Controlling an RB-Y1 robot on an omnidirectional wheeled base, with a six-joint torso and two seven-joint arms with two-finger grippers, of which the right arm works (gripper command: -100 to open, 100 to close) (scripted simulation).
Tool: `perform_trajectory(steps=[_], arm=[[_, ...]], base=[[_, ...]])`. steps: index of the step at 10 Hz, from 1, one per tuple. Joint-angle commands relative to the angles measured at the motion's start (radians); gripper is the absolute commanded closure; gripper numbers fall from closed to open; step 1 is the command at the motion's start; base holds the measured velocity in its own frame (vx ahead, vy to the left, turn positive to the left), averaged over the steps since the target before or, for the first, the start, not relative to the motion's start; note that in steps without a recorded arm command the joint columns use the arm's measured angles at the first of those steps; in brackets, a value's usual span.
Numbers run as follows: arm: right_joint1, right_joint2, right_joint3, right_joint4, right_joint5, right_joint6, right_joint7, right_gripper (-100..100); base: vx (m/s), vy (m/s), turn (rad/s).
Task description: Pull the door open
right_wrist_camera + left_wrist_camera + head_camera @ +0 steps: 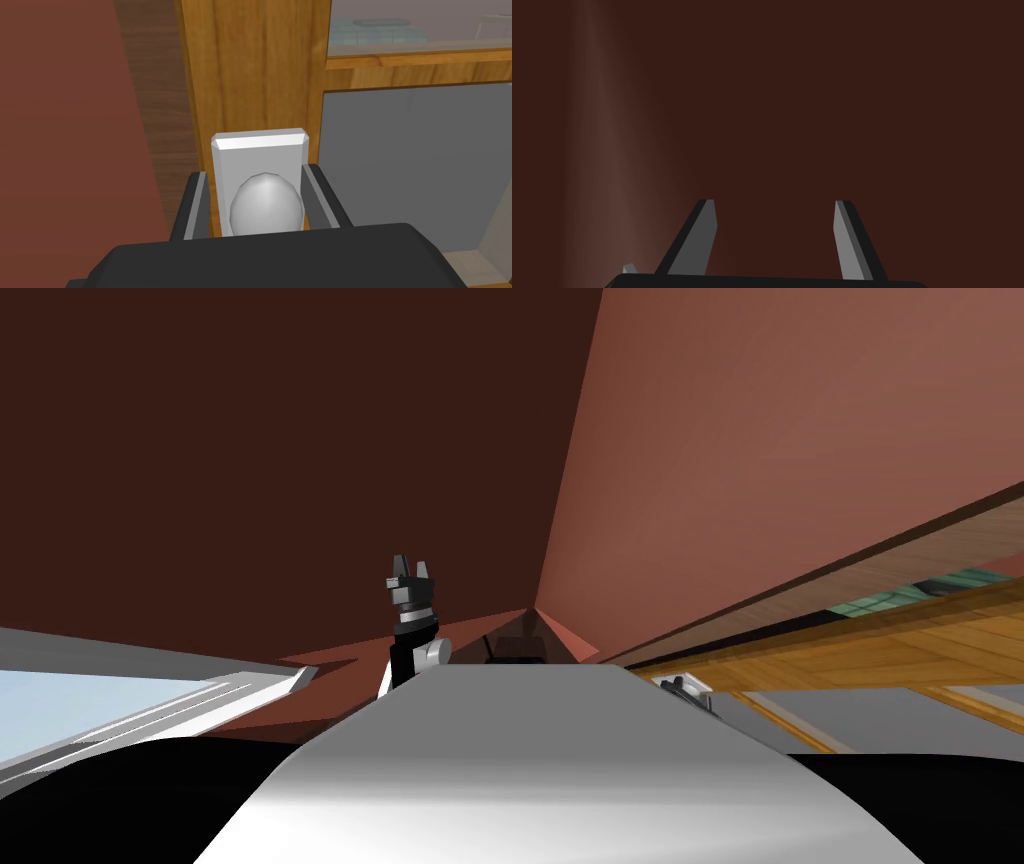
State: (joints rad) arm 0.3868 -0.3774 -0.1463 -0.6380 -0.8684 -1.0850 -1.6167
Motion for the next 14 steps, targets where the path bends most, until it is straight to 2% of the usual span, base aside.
perform_trajectory(steps=[1,5,6,7,10,12,13,14], arm=[[-0.022,0.003,0.032,0.012,0.022,0.007,-0.017,100],[-0.035,-0.022,0.081,0.027,0.065,0.001,-0.055,100],[-0.043,-0.026,0.065,0.041,0.056,-0.015,-0.051,100],[-0.038,-0.03,0.087,0.033,0.075,-0.023,-0.062,100],[-0.027,-0.034,0.117,0.023,0.098,-0.031,-0.078,100],[-0.027,-0.034,0.117,0.023,0.098,-0.031,-0.078,100],[-0.018,-0.038,0.141,0.014,0.118,-0.037,-0.091,100],[-0.018,-0.038,0.141,0.014,0.118,-0.037,-0.091,100]], base=[[-0.102,0.045,-0.082],[-0.124,0.029,-0.071],[-0.07,0.01,-0.005],[-0.144,0.033,0.051],[-0.197,0.056,0.047],[-0.099,0.057,0.01],[-0.14,0.05,0.039],[-0.143,0.052,0.028]])
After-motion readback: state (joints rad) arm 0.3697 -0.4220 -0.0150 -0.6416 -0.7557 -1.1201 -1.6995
